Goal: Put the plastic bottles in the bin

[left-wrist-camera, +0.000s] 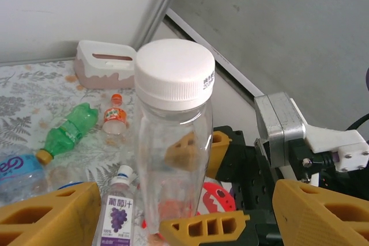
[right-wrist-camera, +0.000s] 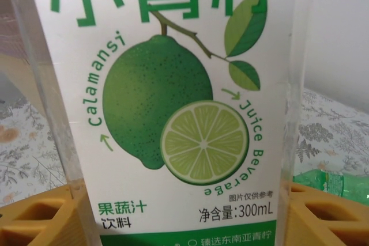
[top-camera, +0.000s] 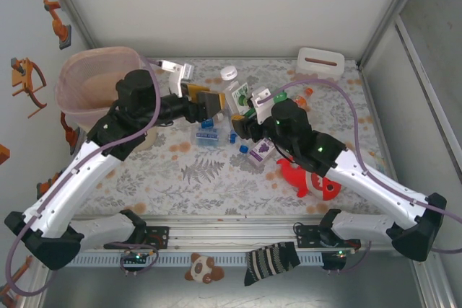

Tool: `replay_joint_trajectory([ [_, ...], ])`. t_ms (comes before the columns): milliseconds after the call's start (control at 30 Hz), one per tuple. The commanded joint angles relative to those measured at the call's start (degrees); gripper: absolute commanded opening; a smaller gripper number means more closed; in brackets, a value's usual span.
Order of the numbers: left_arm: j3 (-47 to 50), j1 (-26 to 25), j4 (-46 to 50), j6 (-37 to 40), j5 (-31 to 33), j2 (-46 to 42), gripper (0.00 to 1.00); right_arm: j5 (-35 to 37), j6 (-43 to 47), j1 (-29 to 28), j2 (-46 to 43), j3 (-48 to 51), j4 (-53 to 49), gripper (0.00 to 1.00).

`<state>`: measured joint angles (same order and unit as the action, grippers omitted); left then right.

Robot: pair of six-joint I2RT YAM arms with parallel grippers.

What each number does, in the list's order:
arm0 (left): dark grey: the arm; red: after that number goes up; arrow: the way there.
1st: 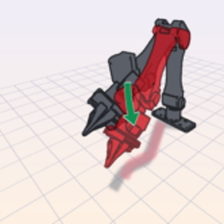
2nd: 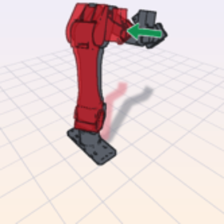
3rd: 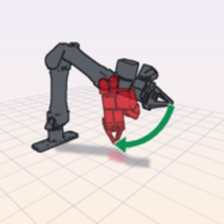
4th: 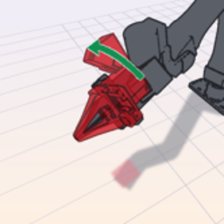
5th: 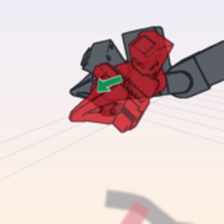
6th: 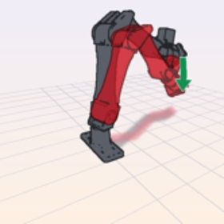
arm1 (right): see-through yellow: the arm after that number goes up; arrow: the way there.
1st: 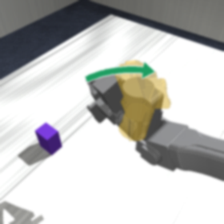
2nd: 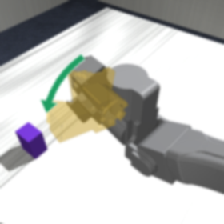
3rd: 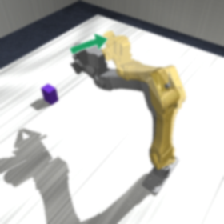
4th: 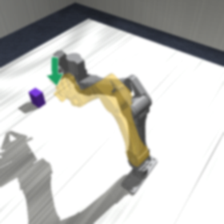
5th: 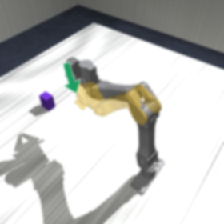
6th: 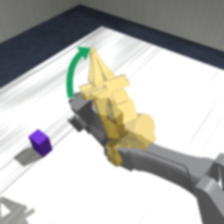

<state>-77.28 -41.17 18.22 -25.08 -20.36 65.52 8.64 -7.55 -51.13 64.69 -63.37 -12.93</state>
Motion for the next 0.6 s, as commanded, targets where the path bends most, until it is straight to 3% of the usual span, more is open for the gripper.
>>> replay_joint_trajectory([
  [0,-1.1,-2.5,-5.2,0.5,3.7,0.9,0.78,0.0,-2.4,0.2,-0.5,-1.3,4.3,0.48],
  [300,-2.6,-7.7,-6.8,2.0,6.7,6.3,0.77,-2.4,-5.0,0.2,-1.7,-1.1,6.4,0.48],
  [567,-3.1,-9.5,-4.9,2.4,9.9,7.6,0.66,-1.9,-4.7,0.2,-2.3,-1.0,6.3,0.48],
])
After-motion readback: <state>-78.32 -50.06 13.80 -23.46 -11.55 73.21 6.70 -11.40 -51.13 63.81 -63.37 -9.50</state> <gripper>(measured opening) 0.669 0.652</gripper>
